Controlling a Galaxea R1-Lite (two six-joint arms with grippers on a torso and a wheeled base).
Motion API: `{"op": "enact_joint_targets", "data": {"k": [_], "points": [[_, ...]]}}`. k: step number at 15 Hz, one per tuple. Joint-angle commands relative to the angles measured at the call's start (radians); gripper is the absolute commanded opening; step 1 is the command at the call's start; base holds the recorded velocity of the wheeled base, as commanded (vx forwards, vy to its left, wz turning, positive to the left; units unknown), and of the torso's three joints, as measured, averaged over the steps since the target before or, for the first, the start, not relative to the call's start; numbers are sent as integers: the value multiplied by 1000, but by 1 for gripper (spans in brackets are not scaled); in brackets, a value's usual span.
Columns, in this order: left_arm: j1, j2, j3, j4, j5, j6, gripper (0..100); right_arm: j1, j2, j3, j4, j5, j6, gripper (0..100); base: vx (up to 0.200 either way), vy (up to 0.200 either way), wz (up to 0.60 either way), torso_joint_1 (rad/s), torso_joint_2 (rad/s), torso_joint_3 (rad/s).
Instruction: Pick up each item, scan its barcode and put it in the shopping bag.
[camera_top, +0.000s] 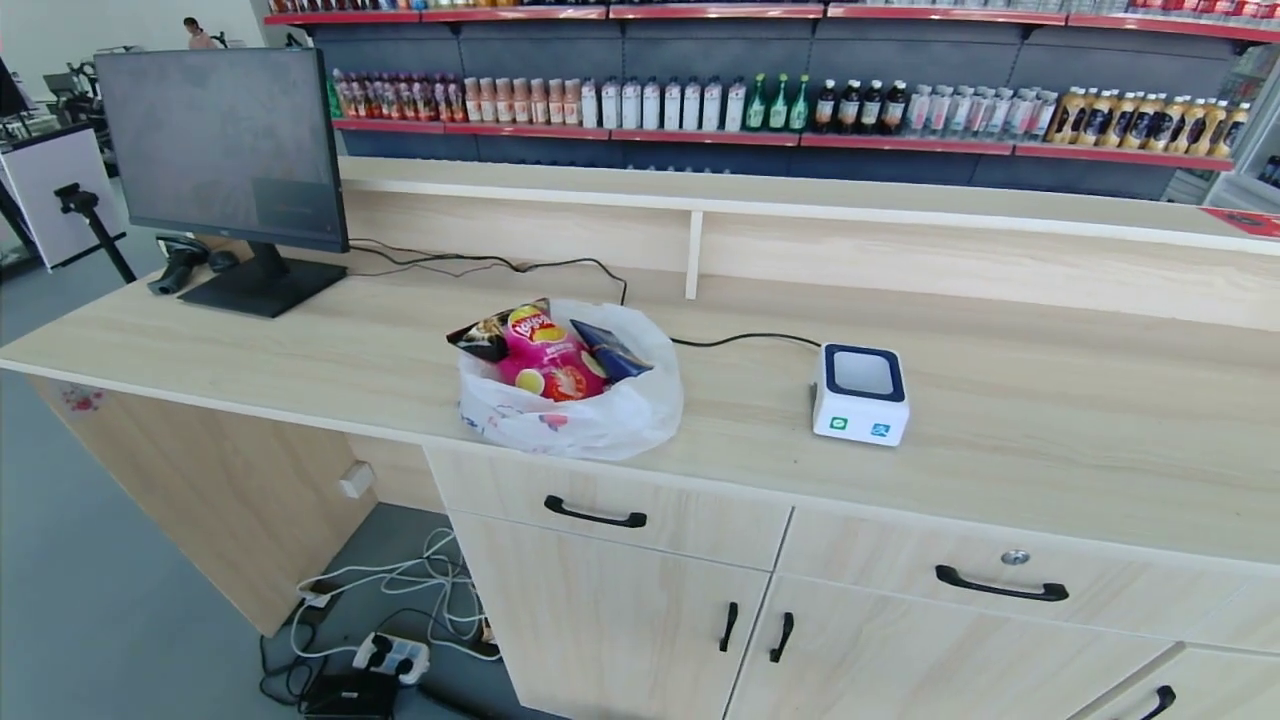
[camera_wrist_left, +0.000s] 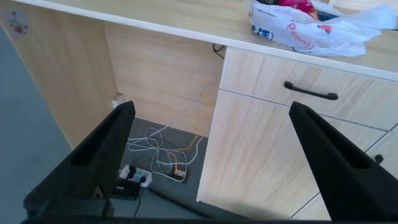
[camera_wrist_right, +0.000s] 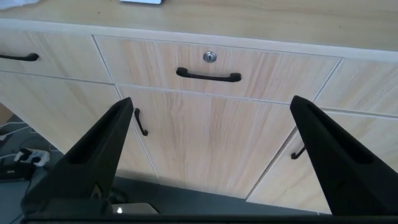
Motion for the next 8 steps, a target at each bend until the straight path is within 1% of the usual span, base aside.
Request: {"op": "enact_joint_targets", "data": {"k": [1, 3, 5, 8], "points": [[1, 0, 0, -2, 0, -1, 100, 2, 2, 0, 1, 0, 0, 100, 0, 0, -600, 12, 2, 2], [1, 0, 0, -2, 0, -1, 100, 2, 2, 0, -1, 0, 0, 100, 0, 0, -600, 0, 0, 5], [1, 0, 0, -2, 0, -1, 100, 2, 2, 0, 1, 0, -2, 100, 0, 0, 0, 0, 0, 0], [1, 0, 0, -2, 0, -1, 100, 2, 2, 0, 1, 0, 0, 100, -200, 0, 0, 5, 4, 2]]}}
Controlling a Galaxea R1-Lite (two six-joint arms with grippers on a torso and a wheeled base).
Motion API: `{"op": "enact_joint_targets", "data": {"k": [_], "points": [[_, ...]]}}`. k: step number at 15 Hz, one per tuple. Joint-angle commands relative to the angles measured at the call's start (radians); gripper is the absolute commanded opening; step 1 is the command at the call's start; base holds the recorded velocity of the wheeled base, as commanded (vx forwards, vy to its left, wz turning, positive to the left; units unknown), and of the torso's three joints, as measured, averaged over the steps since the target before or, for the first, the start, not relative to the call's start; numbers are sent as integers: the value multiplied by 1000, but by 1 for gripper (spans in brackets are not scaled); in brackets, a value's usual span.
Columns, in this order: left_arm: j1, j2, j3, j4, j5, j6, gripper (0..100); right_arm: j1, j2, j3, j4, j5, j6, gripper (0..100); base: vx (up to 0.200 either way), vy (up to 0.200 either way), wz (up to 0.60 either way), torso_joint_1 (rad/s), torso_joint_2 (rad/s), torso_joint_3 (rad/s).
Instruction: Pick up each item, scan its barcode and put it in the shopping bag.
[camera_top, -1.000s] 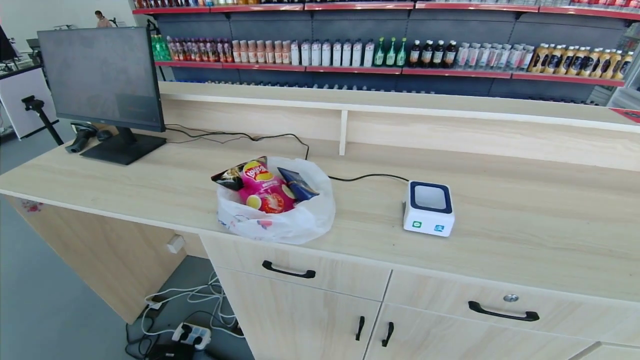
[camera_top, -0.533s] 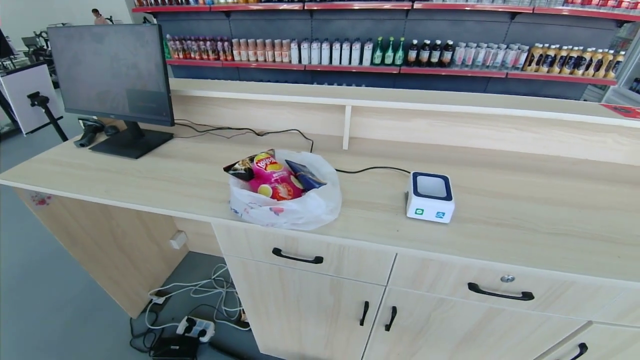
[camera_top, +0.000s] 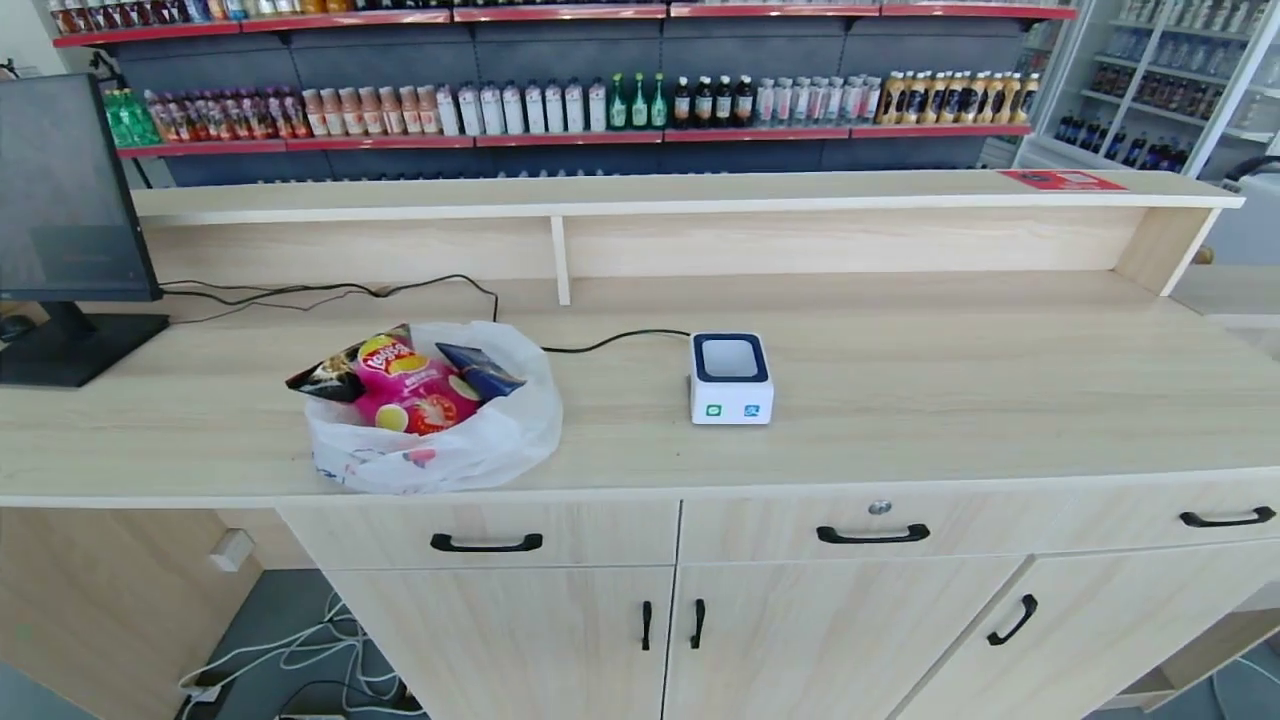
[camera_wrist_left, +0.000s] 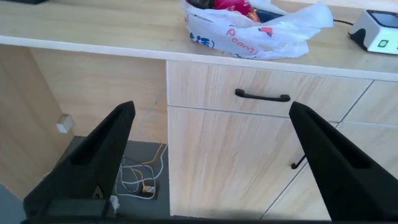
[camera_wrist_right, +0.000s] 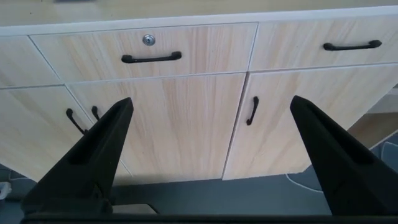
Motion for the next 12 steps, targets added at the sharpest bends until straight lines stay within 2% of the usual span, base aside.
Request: {"op": "enact_joint_targets", "data": {"k": [1, 11, 12], "points": [[0, 0, 0, -1, 0, 0, 100, 0, 2, 0, 1, 1, 0, 100, -200, 0, 0, 2, 7, 2], [0, 0, 0, -1, 0, -2, 100, 0, 2, 0, 1, 1, 0, 100, -200, 0, 0, 4, 2, 2], [0, 0, 0, -1, 0, -2, 100, 0, 2, 0, 1, 1, 0, 100, 0, 0, 0, 0, 0, 0]]}}
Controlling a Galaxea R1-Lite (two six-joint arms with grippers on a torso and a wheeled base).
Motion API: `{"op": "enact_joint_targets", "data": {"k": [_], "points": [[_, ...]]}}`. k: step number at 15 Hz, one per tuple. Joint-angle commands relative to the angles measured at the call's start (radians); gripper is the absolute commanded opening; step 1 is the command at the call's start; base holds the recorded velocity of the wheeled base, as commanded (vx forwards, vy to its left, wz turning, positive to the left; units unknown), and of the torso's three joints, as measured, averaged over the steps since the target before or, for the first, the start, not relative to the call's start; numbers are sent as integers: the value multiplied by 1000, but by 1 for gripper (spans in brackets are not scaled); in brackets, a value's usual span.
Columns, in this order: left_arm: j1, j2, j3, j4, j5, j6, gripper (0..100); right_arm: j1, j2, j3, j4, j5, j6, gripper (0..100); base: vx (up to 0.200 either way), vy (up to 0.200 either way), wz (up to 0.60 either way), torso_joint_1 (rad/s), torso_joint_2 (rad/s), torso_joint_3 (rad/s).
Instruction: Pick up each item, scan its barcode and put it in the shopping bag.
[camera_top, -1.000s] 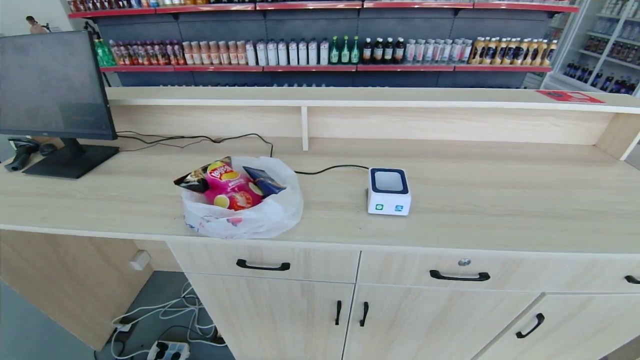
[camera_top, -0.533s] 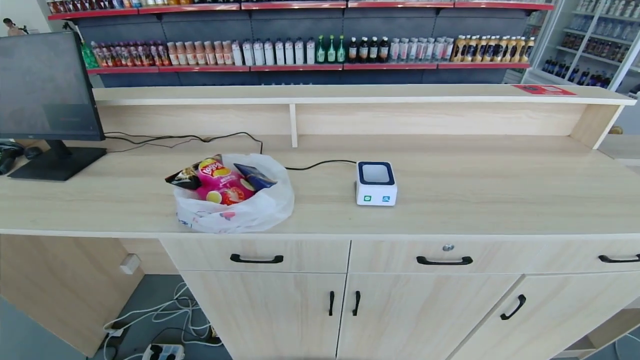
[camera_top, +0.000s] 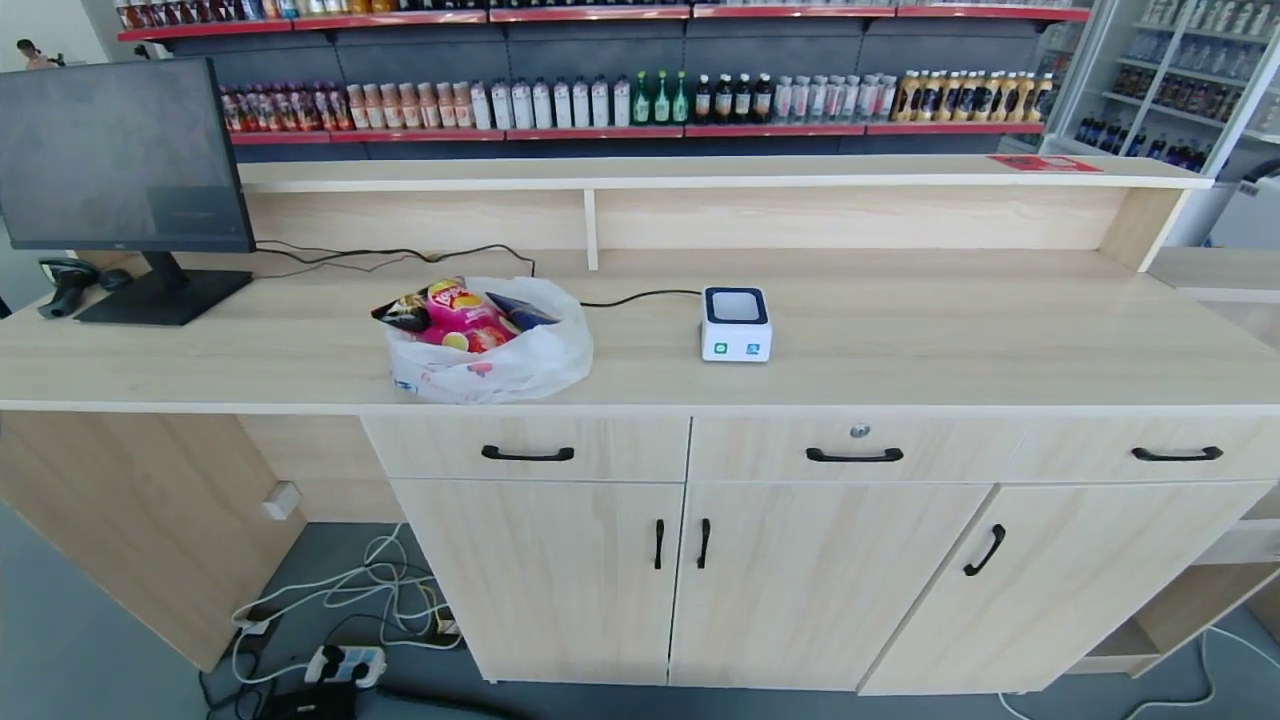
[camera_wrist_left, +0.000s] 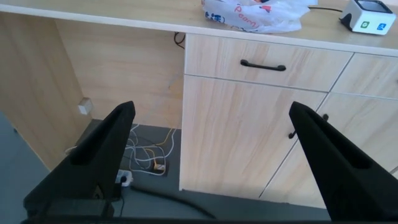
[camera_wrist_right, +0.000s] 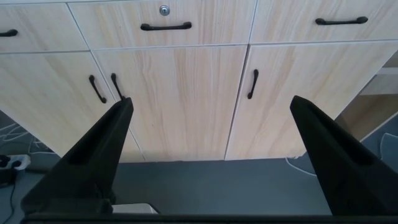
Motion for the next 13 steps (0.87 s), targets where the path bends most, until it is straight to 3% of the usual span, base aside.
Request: {"op": "enact_joint_targets", "data": {"k": [1, 13], "points": [[0, 0, 0, 0, 0, 1, 100, 0, 2, 0, 0, 1, -1, 100, 0, 0, 0, 0, 0, 0], [0, 0, 0, 0, 0, 2, 100, 0, 2, 0, 0, 1, -16, 100, 0, 0, 0, 0, 0, 0]]}}
